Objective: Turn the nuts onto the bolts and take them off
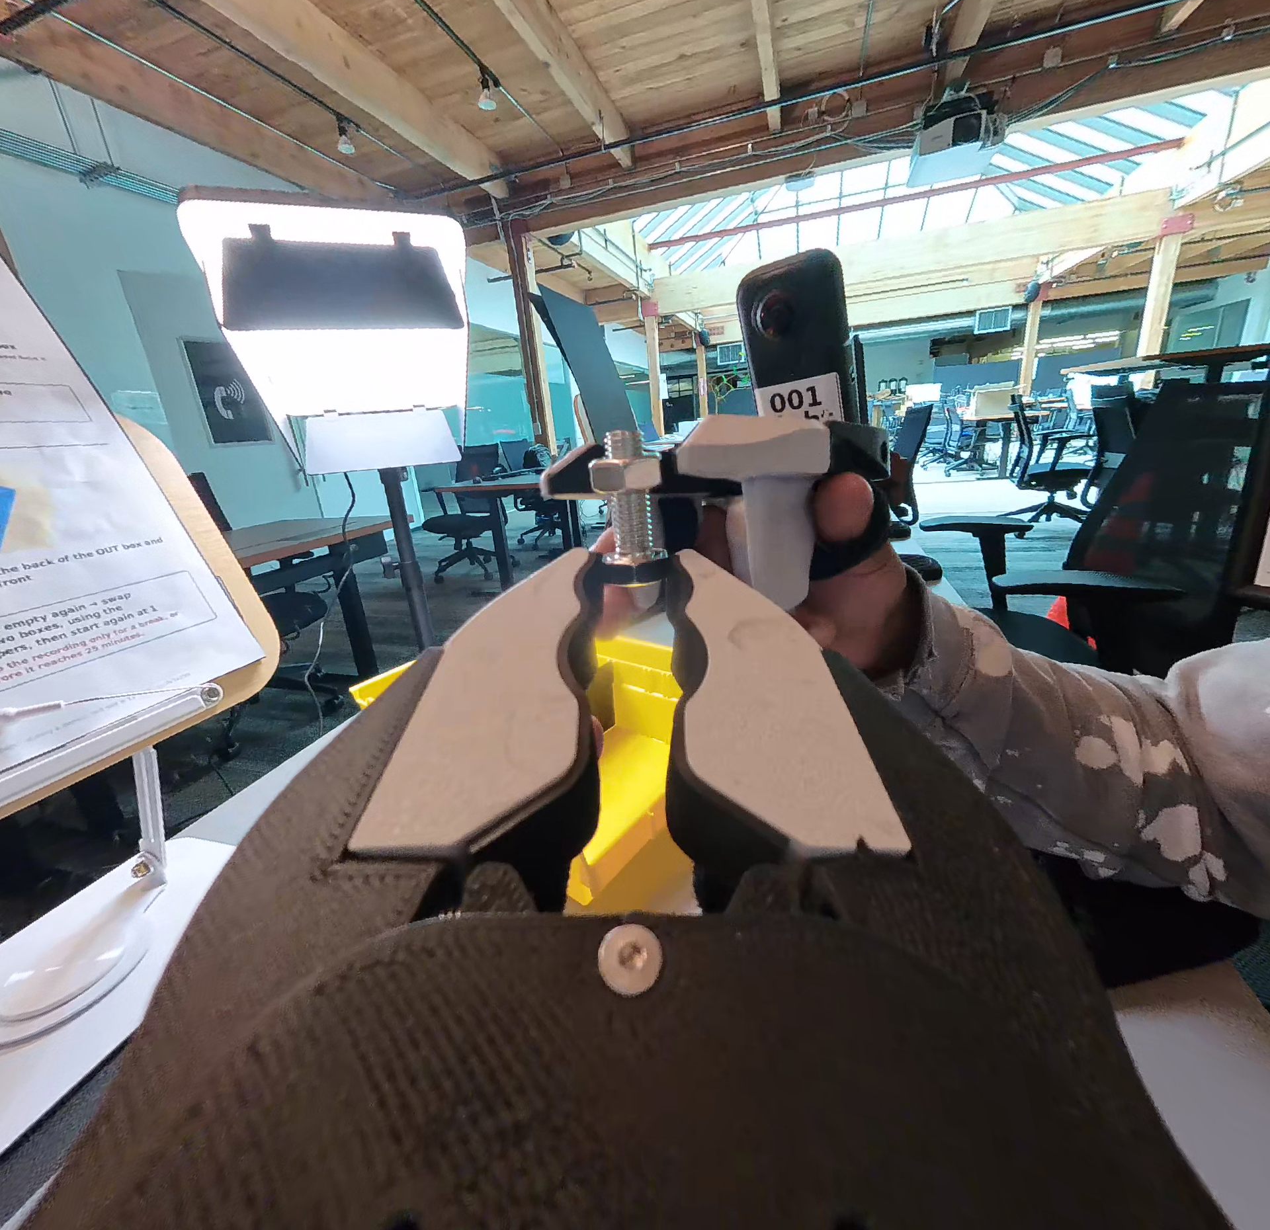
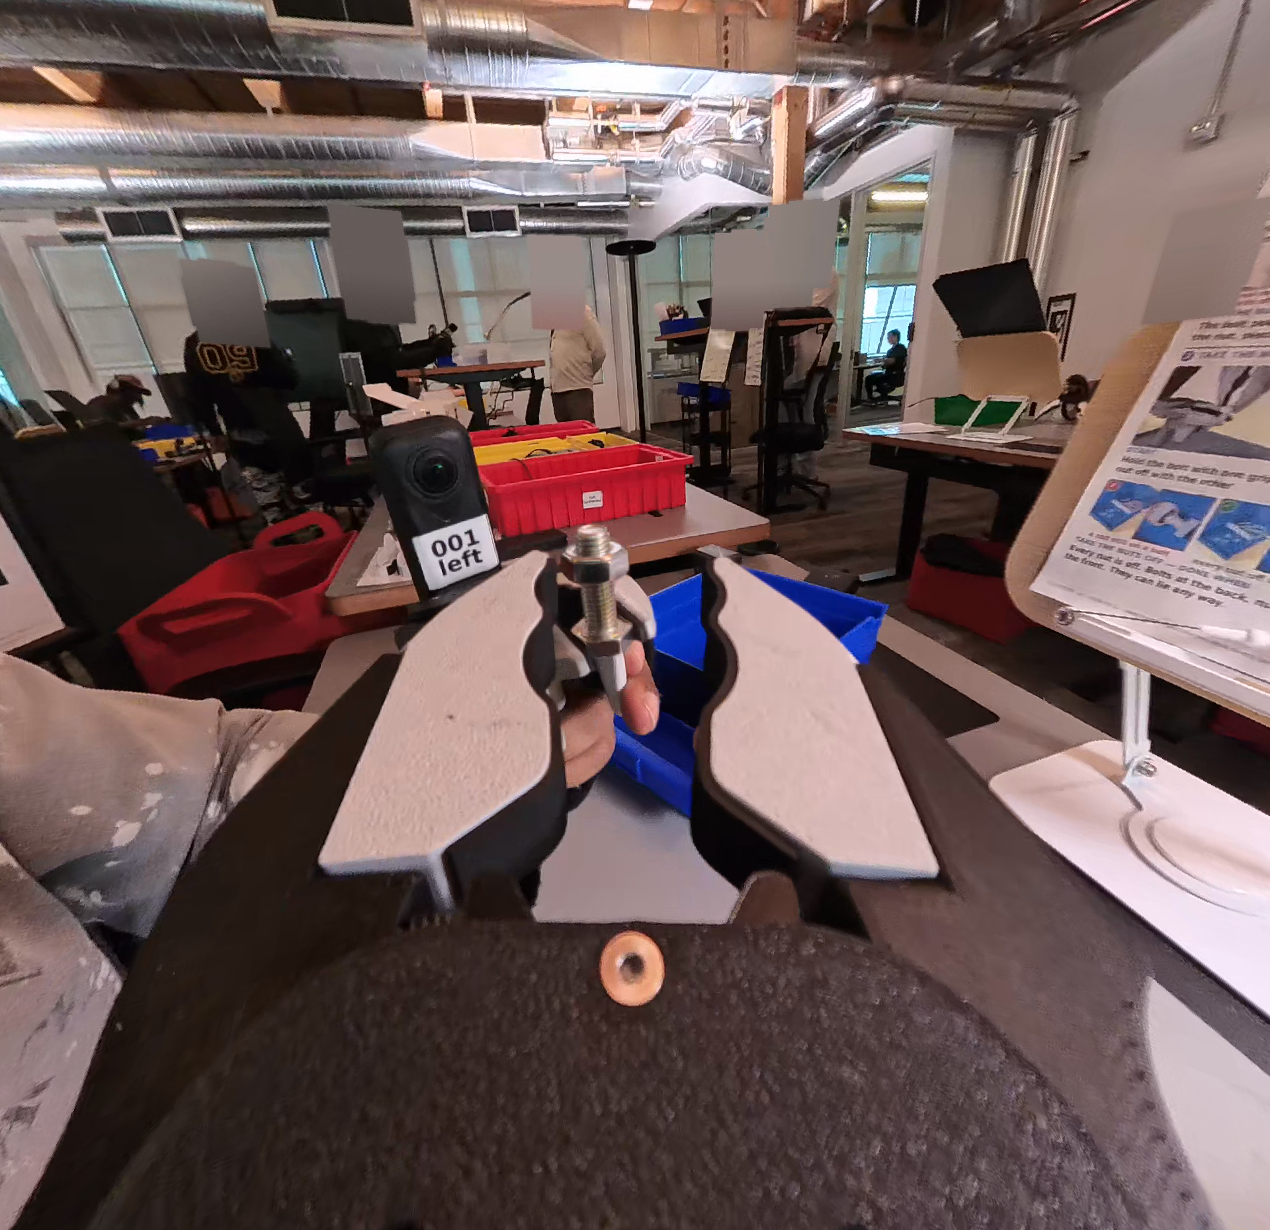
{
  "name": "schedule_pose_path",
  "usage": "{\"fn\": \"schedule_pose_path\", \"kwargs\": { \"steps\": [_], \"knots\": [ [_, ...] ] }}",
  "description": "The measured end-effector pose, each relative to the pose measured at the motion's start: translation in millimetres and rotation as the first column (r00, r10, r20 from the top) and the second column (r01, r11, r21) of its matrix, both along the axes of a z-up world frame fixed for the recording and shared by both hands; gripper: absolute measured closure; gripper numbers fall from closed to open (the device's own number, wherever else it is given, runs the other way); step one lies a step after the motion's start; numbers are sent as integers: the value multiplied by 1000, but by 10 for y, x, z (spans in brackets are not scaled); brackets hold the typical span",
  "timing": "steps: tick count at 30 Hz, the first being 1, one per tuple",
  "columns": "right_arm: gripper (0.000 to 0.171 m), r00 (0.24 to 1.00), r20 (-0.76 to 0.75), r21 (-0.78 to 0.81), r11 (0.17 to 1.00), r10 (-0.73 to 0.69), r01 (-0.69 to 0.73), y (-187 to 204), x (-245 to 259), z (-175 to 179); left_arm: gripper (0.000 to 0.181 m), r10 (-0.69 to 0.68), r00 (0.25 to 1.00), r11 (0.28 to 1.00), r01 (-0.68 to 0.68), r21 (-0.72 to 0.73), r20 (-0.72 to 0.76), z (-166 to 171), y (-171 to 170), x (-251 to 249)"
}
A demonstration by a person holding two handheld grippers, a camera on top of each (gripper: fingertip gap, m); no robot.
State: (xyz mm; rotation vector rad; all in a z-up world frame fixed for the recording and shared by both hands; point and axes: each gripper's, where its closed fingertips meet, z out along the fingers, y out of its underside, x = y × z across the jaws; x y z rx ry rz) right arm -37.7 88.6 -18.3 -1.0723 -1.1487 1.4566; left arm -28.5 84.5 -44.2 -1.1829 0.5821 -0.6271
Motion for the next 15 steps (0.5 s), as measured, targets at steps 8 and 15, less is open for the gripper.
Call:
{"fn": "schedule_pose_path", "kwargs": {
  "steps": [8,15],
  "knots": [
    [147,997,-21,-51,996,-69,67,236,80,13,163,1,1000,1000,-1,15,15,59,-29,-44],
    [130,1000,2,-21,1000,-3,3,12,-42,-30,163,12,1000,1000,-12,5,-3,2,0,-1]
  ]
}}
